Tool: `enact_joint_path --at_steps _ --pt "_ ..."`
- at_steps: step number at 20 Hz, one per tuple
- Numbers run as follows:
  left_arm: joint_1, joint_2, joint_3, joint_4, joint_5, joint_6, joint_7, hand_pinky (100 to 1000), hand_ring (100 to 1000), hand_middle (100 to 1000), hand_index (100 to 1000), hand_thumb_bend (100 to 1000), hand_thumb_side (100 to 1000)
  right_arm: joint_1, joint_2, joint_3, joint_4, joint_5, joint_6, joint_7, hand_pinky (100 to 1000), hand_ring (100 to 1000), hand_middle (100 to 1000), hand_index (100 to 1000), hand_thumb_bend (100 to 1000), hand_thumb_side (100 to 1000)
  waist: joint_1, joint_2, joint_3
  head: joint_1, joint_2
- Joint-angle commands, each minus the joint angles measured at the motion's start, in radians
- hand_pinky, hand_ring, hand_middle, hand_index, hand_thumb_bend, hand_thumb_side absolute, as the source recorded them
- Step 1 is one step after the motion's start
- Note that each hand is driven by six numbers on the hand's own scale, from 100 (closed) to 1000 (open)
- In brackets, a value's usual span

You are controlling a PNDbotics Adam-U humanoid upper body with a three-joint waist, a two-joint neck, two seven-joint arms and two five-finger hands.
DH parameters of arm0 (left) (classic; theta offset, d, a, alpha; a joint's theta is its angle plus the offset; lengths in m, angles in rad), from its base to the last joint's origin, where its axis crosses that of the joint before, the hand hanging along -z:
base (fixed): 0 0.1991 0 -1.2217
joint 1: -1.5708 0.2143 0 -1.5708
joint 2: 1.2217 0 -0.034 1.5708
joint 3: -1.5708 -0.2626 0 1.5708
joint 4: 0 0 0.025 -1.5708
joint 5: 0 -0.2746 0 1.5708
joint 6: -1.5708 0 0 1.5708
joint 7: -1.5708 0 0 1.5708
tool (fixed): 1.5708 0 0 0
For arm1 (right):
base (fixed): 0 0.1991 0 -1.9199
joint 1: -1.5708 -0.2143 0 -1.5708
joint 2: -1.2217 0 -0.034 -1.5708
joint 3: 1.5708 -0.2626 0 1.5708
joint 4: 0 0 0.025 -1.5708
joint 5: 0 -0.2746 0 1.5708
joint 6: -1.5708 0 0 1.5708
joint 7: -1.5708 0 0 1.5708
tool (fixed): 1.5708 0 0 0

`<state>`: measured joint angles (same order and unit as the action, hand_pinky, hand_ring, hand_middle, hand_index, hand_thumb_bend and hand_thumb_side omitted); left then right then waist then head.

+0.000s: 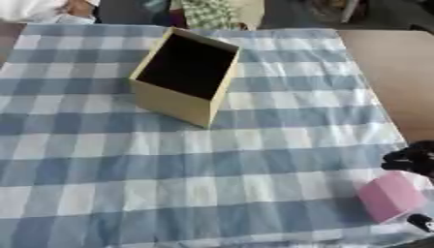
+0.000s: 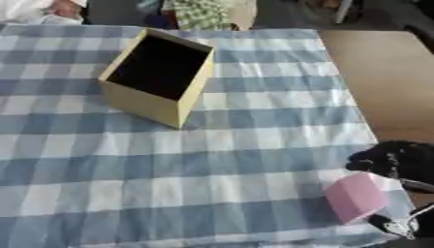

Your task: Pick up objects on the table and place them in the box.

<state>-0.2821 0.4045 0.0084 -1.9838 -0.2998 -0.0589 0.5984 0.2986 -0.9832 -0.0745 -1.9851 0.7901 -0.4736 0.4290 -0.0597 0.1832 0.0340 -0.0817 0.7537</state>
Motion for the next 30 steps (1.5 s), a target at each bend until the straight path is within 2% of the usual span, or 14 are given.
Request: enact_joint_path --at_steps 1,20,22,24,30 --pt "-0.016 0.019 -0.001 -0.016 0.003 -0.001 -0.001 477 637 582 694 230 864 -0.004 -0.039 0.001 -0.015 -0.001 0.005 0.021 940 917 926 1000 321 677 0.001 -0.009 0.002 -0.004 -0.008" --pt "-0.02 0.01 -0.002 -0.016 0.007 -0.003 -0.001 478 639 584 693 228 866 -0.049 -0.055 0.029 -0.015 -0.034 0.032 0.1 928 908 915 1000 331 683 0.001 0.001 0.017 -0.017 -0.024" --pt "-0.021 0.009 -0.002 -0.016 0.007 -0.003 -0.001 478 639 584 692 228 866 -0.048 -0.054 0.032 -0.015 -0.035 0.036 0.11 911 891 891 1000 331 677 0.001 0.003 0.019 -0.018 -0.025" --pt "-0.022 0.009 -0.002 -0.016 0.007 -0.003 -0.001 478 640 584 691 227 867 -0.048 -0.053 0.037 -0.015 -0.04 0.031 0.115 886 850 820 960 324 658 0.001 0.004 0.02 -0.019 -0.024" --pt "-0.023 0.008 -0.003 -0.016 0.007 -0.001 -0.006 478 640 584 691 227 867 -0.046 -0.05 0.045 -0.015 -0.05 0.021 0.13 879 830 810 952 320 644 0.001 0.005 0.022 -0.02 -0.022"
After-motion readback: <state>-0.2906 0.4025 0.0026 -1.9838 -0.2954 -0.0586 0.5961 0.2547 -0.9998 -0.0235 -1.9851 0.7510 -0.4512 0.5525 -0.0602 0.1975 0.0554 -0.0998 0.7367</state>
